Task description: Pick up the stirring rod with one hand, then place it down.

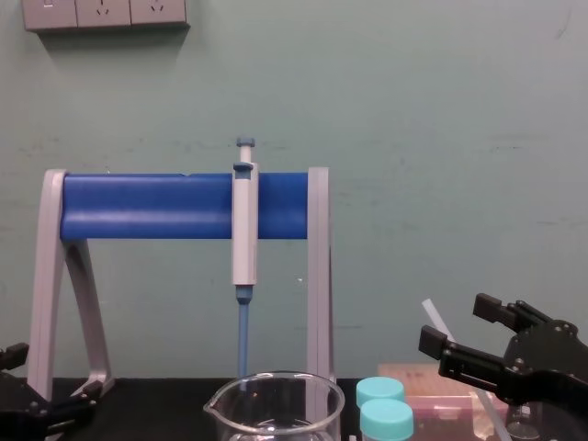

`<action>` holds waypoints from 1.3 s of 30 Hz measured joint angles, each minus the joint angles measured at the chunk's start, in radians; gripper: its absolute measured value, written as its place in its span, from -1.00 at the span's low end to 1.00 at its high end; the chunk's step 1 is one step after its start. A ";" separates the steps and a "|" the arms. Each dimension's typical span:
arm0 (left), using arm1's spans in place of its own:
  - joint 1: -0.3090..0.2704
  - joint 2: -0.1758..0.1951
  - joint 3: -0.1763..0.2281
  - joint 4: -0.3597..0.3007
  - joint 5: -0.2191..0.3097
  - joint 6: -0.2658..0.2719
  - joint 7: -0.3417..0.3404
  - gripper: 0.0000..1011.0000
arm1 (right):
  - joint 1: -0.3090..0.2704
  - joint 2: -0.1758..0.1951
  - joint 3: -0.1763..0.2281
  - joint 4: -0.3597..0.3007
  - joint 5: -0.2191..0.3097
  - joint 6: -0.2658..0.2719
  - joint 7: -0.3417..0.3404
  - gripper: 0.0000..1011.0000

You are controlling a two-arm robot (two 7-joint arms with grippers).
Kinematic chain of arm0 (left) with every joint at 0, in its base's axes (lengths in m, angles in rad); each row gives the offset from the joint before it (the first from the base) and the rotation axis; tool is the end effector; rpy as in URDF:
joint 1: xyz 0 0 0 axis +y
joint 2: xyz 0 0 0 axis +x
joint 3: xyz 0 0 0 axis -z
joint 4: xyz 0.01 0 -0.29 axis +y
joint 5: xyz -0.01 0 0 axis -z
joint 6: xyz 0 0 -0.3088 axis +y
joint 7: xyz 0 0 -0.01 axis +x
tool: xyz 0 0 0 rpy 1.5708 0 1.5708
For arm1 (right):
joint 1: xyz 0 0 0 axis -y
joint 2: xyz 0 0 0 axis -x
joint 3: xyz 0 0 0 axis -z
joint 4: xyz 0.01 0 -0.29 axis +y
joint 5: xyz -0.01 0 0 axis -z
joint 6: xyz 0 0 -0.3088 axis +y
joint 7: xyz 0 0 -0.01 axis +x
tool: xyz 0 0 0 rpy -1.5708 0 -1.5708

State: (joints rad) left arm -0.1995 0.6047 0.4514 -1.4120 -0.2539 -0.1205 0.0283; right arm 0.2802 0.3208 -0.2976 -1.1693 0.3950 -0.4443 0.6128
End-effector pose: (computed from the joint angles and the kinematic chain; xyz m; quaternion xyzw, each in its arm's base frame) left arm 0.3581 0.0827 -0.3023 0.1415 -0.1325 0.5799 0.7913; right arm 0.3940 -0.0503 -0.3295 0.0674 -0.1039 -0.3975 0.9092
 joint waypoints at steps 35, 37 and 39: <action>0.000 0.000 0.000 0.000 0.000 0.000 0.000 0.98 | -0.139 -0.024 0.121 -0.235 -0.217 -0.069 -0.231 0.99; 0.000 0.000 0.000 0.000 0.000 0.000 0.000 0.98 | -0.148 -0.020 0.133 -0.236 -0.211 -0.043 -0.231 0.99; 0.000 0.000 0.000 0.000 0.000 0.000 0.000 0.98 | -0.157 -0.013 0.143 -0.236 -0.208 -0.020 -0.231 0.99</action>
State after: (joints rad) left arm -0.1995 0.6047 0.4514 -1.4120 -0.2540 -0.1205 0.0283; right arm 0.1234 0.3075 -0.1546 -1.4056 0.1870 -0.4638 0.3821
